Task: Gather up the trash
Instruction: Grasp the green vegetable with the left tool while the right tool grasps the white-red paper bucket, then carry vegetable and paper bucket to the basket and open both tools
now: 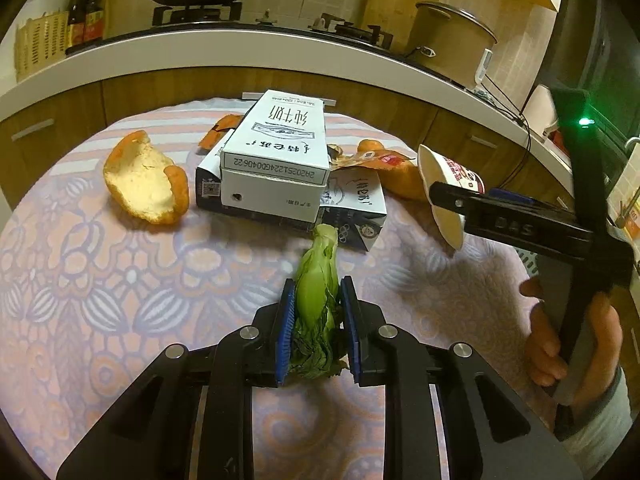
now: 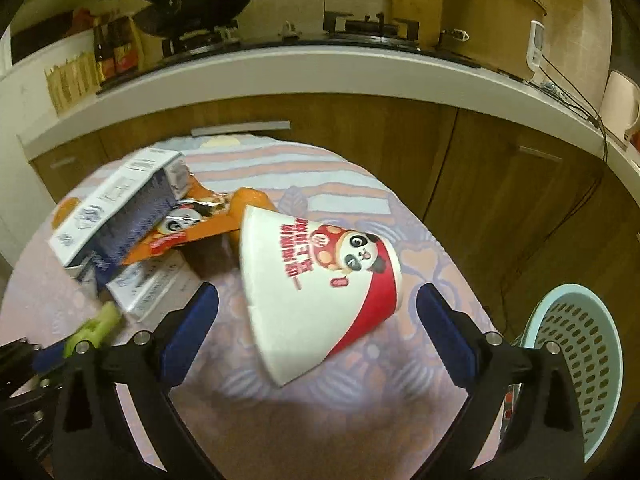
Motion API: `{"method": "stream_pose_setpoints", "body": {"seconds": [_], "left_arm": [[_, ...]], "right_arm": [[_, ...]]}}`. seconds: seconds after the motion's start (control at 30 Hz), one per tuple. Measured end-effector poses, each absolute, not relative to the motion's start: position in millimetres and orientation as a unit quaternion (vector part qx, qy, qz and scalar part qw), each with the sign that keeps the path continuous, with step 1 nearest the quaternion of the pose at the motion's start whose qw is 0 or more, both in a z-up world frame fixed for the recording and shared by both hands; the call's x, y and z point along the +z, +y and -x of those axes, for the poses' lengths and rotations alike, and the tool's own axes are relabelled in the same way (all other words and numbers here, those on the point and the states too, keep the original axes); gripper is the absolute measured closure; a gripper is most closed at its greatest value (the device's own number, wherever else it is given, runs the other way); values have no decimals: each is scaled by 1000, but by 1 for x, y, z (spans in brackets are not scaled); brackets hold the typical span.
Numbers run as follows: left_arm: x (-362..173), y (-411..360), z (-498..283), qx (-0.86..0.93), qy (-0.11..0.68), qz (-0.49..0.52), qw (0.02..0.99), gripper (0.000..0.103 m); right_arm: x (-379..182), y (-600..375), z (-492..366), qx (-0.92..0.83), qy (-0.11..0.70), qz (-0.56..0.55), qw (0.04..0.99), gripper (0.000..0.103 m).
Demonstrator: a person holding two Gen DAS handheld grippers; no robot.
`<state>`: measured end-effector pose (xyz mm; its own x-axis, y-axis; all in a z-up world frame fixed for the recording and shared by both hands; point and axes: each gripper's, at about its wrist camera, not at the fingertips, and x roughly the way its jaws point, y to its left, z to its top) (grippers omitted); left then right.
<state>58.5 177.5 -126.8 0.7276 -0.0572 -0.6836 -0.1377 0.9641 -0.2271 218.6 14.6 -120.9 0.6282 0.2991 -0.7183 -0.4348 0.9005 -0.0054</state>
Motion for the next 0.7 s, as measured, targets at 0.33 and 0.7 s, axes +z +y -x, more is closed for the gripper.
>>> {"method": "stream_pose_setpoints", "body": {"seconds": [0.33, 0.7], "left_arm": [[-124, 175, -59, 16, 372, 141, 917, 83], [-108, 147, -36, -9, 359, 158, 920, 83]], "right_arm": [[-123, 8, -212, 219, 376, 85, 896, 29], [-87, -35, -172, 222, 346, 59, 910, 29]]}}
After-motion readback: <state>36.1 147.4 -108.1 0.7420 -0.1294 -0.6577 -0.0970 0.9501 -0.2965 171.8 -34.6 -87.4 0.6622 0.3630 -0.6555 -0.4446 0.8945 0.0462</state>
